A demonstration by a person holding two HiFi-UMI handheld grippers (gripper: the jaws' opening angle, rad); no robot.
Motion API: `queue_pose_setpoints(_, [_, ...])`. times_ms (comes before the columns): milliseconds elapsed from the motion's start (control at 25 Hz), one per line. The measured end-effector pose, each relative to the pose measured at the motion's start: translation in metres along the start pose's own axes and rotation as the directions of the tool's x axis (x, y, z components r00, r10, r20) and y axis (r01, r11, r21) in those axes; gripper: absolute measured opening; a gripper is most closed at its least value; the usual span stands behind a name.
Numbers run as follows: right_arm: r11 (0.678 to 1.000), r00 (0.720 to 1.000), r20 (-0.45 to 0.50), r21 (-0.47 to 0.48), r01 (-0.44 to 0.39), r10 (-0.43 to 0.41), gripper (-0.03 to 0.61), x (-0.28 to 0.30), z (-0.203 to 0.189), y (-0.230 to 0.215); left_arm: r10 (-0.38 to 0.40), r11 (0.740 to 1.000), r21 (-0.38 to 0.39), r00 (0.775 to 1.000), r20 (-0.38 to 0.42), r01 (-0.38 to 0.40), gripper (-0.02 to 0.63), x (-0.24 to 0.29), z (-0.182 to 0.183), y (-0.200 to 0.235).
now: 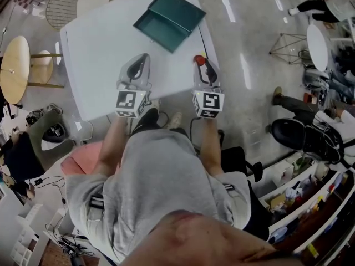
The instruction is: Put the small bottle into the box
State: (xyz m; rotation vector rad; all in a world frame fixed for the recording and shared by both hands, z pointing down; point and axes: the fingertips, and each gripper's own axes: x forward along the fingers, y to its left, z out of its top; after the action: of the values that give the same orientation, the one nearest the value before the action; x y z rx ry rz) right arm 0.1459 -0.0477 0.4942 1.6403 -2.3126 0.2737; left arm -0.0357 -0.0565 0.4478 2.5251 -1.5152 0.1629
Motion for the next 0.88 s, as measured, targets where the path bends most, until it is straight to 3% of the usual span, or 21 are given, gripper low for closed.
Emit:
queue_pose_setpoints(320, [1.0,0.999,0.05,-0.03,0.004,-0.003,0.13,0.013,0.04,0.034,-0.006,1.0,0.003,1.0,0.029,0.006,0.012,-0.013,0.018,0.036])
queue_pose_setpoints(880, [0.998,0.995,0.103,-0.062,-0.001,0.008,0.13,0.037,0.077,0.075,-0.009,1.0,0.004,0.998,0.063,0.009,0.012,-0.023,0.026,0.081])
